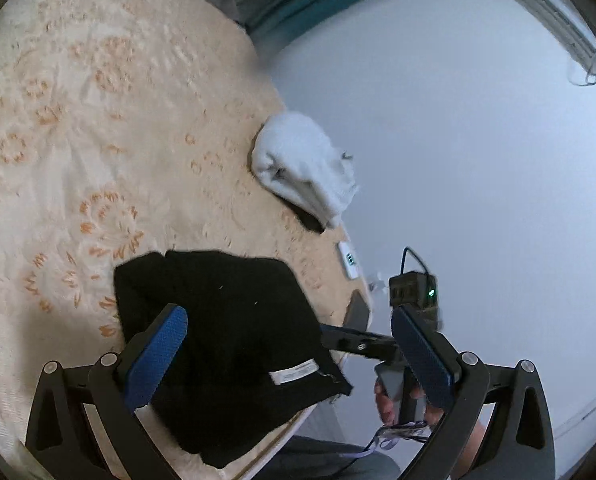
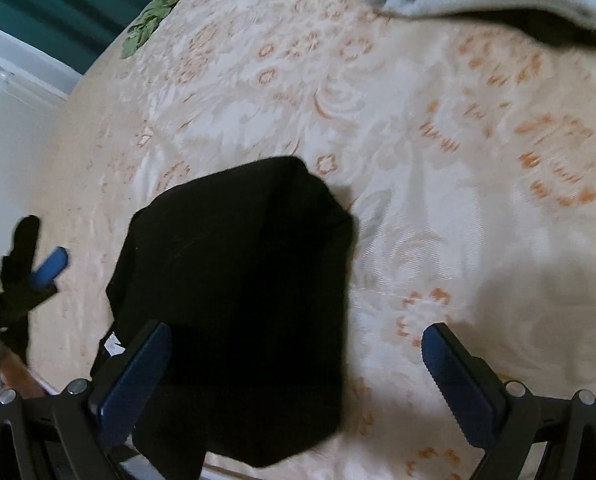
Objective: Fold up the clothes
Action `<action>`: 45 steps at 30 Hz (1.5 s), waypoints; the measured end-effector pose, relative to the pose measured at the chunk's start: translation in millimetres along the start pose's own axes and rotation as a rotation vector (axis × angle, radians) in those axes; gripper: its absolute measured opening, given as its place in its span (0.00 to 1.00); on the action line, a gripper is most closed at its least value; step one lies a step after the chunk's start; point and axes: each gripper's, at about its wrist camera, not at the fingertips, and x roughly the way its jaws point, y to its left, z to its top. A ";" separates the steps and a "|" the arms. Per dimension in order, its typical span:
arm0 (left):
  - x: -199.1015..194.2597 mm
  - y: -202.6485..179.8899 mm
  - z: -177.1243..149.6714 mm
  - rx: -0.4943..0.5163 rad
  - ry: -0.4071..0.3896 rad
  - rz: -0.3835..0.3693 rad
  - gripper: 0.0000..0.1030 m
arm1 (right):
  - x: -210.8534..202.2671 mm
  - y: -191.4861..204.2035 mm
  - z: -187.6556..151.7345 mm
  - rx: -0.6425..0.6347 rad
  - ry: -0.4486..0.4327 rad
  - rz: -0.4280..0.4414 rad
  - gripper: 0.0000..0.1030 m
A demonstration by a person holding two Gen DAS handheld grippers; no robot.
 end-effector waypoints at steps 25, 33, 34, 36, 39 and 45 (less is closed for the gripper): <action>86.8 2.4 -60.1 0.325 0.313 0.339 1.00 | 88.1 34.2 14.5 -0.211 0.189 0.159 1.00; 82.5 0.6 -63.8 0.335 0.325 0.360 1.00 | 84.9 68.5 -2.6 -0.368 0.122 -0.006 0.93; 82.0 0.3 -63.9 0.334 0.325 0.363 1.00 | 83.2 69.6 -3.6 -0.369 0.111 -0.007 0.90; 80.2 0.5 -64.3 0.329 0.323 0.366 1.00 | 80.0 72.4 -5.7 -0.370 0.094 -0.015 0.84; 76.7 2.1 -63.8 0.316 0.325 0.365 1.00 | 73.7 80.9 -8.2 -0.379 0.062 -0.042 0.73; 61.7 4.8 -58.1 0.257 0.320 0.326 1.00 | 59.0 96.8 -10.6 -0.389 -0.008 -0.089 0.52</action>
